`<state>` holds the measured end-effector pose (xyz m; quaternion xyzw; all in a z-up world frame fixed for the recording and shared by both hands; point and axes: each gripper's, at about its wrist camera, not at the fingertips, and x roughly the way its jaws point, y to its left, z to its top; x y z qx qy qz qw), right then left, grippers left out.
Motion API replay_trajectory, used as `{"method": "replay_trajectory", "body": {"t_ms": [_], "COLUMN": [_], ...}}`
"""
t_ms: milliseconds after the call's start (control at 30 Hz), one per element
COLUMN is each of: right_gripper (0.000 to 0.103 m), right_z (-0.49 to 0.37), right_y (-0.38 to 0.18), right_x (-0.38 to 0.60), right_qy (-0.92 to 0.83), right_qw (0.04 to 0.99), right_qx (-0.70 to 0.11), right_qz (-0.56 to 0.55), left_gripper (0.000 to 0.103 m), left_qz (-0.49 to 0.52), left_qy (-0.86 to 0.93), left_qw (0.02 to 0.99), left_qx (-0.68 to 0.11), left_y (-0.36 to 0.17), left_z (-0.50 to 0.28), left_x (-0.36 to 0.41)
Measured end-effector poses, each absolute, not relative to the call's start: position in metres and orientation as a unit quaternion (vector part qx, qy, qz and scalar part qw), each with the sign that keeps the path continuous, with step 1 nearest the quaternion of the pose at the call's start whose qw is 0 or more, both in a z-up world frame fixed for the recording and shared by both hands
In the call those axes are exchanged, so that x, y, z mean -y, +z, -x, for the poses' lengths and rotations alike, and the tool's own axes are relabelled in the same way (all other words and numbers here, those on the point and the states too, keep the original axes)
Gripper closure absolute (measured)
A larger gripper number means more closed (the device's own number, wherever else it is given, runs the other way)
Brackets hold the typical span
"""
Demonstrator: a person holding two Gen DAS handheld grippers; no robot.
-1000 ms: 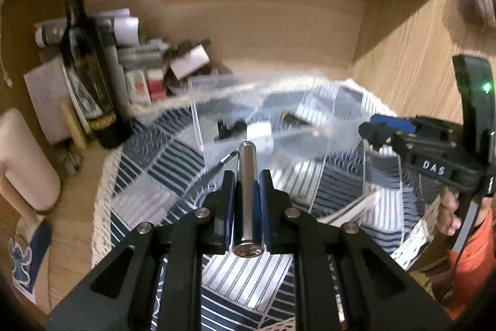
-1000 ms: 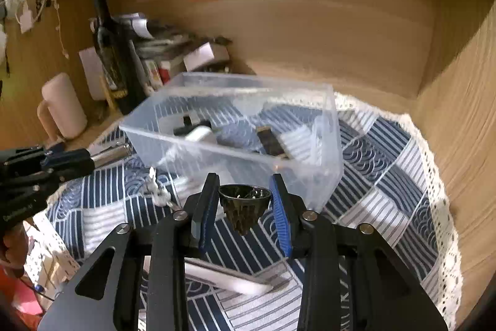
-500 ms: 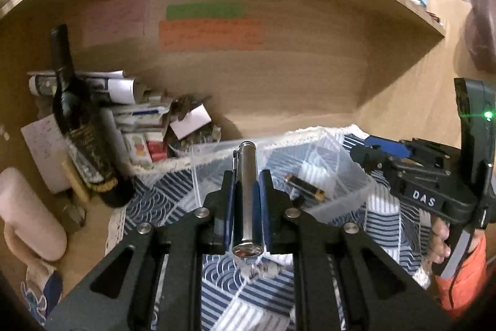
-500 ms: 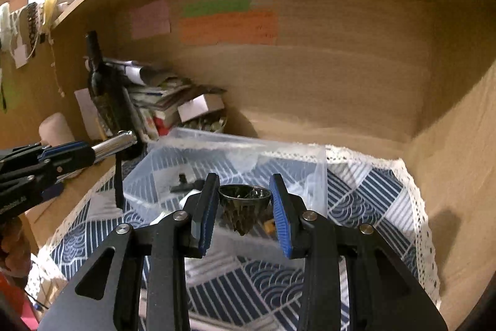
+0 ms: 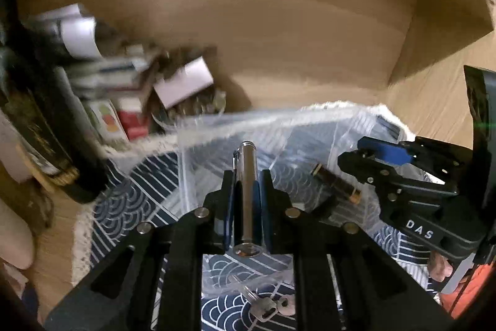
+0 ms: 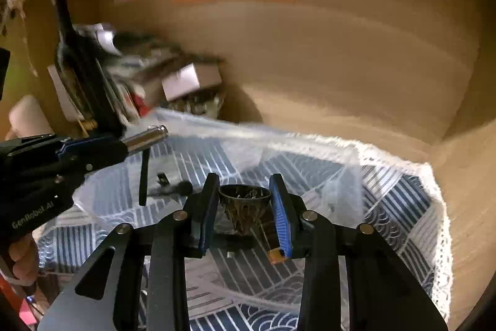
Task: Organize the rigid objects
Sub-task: 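Lower the rod and cone brush into the clear box and open both grippers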
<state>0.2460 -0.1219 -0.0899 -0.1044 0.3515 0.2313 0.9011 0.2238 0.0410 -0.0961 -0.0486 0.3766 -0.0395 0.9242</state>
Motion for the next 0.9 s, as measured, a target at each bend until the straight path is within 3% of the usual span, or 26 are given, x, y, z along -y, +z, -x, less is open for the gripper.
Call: {"method": "replay_trajectory", "body": {"t_ms": [400,533,633,700,767,900], "right_gripper": [0.072,0.055,0.054,0.052,0.047,0.043], "right_z": [-0.265,-0.260,-0.247,-0.236,-0.220,-0.197], "right_y": [-0.125,-0.118,-0.105,-0.097,-0.087,-0.077], "right_x": [0.107,0.108,0.112,0.116,0.124,0.138], "right_qy": [0.230,0.229,0.229,0.231,0.235,0.236], "right_qw": [0.877,0.881,0.890,0.895,0.900,0.907], "right_qx": [-0.403,-0.396,-0.376,-0.362,-0.347,-0.330], "right_qz": [0.125,0.119,0.122,0.122,0.119,0.109], "left_gripper": [0.088,0.088,0.087,0.080,0.065,0.047], "left_qz": [0.042,0.033,0.024,0.021,0.018,0.013], "left_qy": [-0.046,-0.047,-0.048,-0.047,-0.044,-0.037], "left_qw": [0.911,0.915,0.918,0.922,0.927,0.936], "left_qx": [-0.408,-0.400,-0.393,-0.384,-0.372,-0.351], "left_y": [-0.118,-0.110,-0.102,-0.094,-0.087,-0.077], "left_z": [-0.234,-0.225,-0.215,-0.204,-0.192,-0.161], "left_x": [-0.037,-0.034,-0.031,-0.030,-0.031,-0.032]}}
